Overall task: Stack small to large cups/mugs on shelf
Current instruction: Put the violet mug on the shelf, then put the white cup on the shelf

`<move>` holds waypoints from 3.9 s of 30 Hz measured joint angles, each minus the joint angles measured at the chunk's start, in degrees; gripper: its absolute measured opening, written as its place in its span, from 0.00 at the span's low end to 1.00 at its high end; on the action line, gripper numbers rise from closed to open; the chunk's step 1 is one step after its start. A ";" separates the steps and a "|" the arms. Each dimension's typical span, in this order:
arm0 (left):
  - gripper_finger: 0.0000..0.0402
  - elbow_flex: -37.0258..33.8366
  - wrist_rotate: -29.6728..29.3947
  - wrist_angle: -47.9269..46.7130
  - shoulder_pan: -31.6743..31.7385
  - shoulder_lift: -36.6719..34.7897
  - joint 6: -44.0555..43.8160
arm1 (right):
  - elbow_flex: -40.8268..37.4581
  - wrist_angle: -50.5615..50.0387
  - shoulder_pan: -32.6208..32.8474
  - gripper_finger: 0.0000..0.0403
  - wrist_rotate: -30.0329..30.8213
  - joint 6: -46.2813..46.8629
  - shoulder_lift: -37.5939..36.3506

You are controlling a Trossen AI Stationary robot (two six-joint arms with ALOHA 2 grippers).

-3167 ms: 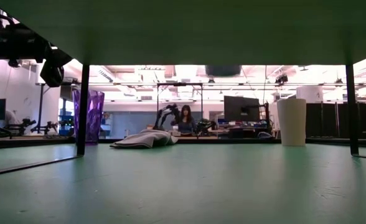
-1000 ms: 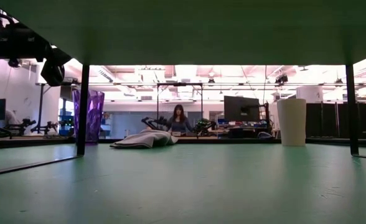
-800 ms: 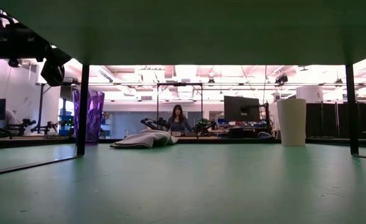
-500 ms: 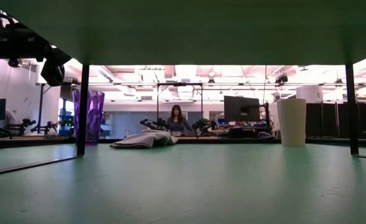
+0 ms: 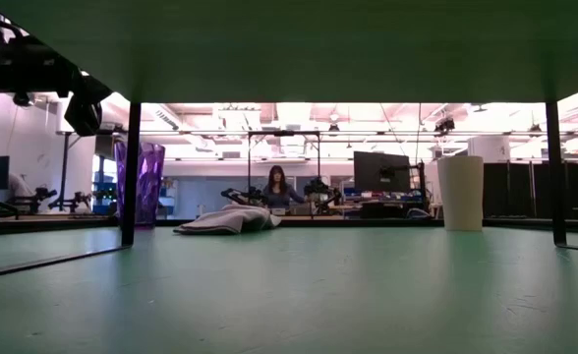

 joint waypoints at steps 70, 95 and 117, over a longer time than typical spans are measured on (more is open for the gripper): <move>0.19 0.20 -2.13 1.51 -0.01 0.00 -1.62 | -50.40 22.42 -66.46 0.46 11.34 -63.37 -12.40; 0.19 0.13 -3.08 1.43 -0.01 0.00 -1.55 | -20.27 13.84 -32.75 0.02 11.82 -66.26 -14.88; 0.19 2.54 1.70 2.57 -0.10 0.17 -7.33 | 9.79 16.24 -9.05 0.02 11.40 -81.44 2.96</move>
